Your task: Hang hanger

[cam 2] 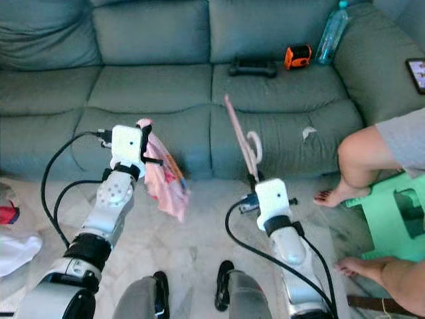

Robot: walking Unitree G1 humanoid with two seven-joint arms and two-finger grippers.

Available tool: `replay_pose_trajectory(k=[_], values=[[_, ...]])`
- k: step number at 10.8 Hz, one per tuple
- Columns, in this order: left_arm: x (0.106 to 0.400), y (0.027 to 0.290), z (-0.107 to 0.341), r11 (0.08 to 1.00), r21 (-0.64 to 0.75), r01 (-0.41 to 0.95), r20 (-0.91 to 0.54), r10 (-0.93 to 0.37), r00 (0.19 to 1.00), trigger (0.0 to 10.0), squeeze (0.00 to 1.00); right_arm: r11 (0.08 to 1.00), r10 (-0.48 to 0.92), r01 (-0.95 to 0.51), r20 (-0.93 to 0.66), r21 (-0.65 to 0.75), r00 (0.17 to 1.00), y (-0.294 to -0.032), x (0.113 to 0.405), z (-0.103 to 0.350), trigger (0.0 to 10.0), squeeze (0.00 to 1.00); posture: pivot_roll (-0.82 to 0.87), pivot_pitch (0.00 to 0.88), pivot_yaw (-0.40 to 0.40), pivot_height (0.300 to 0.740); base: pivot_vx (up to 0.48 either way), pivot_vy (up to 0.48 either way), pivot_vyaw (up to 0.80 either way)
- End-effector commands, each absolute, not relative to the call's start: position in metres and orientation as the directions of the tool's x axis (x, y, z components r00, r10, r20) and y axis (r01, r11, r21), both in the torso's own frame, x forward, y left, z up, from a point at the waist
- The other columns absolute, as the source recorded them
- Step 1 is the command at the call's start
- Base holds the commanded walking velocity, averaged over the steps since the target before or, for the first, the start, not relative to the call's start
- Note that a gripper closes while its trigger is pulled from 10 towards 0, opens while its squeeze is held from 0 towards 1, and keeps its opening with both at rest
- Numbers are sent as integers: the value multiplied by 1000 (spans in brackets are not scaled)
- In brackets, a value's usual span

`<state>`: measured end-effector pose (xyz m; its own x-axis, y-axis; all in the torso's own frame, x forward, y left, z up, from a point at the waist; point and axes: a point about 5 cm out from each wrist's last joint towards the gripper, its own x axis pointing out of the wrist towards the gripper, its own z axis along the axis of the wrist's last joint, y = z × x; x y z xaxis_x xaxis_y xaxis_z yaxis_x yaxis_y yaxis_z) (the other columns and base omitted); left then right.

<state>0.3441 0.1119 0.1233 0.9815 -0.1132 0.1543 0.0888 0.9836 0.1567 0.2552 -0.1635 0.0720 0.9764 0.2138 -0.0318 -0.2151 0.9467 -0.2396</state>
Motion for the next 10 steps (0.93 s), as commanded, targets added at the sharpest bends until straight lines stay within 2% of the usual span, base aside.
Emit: replay_pose_trajectory(k=[1,4,6,10], values=[[341,120,120,990,138,44,148,-65,987,10000,0,936,253,-253,-35,-245,967,-155,256,73,10000,0,-141,232,42,740,0,0,800],[332,129,110,990,140,22,126,-40,991,10000,0,932,272,-271,-28,-241,962,-151,266,79,10000,0,-109,246,19,740,0,0,800],[331,130,110,991,132,9,120,-25,992,10000,0,930,281,-283,-43,-233,959,-151,263,75,10000,0,-99,252,4,740,0,0,262],[328,130,107,992,127,4,97,-16,995,10000,0,924,300,-302,-44,-233,953,-149,266,78,10000,0,-94,253,-11,740,0,462,0]])
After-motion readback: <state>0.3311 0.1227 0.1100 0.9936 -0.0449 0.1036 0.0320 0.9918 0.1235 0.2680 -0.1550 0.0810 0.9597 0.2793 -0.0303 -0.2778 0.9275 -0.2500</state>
